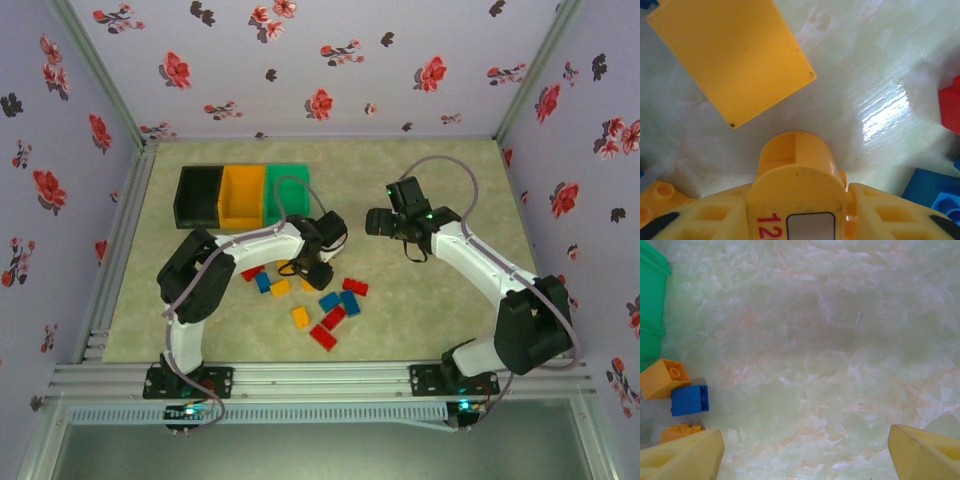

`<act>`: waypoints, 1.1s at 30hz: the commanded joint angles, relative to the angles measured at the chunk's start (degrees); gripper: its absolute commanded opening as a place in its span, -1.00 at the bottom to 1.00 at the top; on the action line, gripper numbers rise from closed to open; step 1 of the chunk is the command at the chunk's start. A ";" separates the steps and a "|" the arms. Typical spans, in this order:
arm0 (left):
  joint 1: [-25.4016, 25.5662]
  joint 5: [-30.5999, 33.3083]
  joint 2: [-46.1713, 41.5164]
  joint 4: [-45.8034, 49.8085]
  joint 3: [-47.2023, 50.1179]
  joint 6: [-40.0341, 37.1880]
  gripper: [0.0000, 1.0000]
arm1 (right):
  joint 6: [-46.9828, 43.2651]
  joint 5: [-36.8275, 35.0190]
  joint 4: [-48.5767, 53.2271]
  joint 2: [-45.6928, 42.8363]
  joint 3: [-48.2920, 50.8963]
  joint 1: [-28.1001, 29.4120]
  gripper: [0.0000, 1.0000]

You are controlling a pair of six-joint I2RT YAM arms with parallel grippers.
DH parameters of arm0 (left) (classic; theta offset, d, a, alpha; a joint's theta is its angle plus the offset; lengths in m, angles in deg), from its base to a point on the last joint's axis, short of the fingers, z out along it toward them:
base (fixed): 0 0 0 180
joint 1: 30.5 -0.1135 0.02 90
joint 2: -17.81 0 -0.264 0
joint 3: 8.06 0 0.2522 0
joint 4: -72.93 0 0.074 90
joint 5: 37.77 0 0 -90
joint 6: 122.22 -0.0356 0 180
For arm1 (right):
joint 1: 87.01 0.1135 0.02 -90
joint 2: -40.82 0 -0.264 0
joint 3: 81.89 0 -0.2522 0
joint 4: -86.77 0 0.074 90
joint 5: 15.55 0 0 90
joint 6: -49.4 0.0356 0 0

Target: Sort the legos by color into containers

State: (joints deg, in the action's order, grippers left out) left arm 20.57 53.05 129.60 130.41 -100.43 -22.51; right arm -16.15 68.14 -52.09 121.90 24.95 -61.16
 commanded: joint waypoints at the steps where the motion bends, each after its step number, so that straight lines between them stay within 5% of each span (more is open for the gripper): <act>1: -0.56 -0.70 0.87 1.03 0.15 -1.09 -0.27 | -0.89 -1.68 1.43 -1.58 0.09 -0.38 0.71; 12: -6.35 -1.60 -14.22 3.25 1.83 -0.23 -0.49 | -0.94 -1.64 1.12 -3.71 1.33 -0.35 0.69; 20: -21.37 2.25 -23.02 7.33 -4.07 -0.39 -0.51 | -0.81 -1.45 0.53 -5.04 2.77 -0.05 0.68; 33: -47.43 0.18 -18.53 -0.16 -8.63 -1.69 -0.54 | -1.07 0.58 -0.92 -3.41 2.52 1.79 0.65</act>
State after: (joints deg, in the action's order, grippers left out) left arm -24.31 54.88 108.72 132.82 -107.18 -22.86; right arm -16.54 68.03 -51.79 118.14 27.42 -60.22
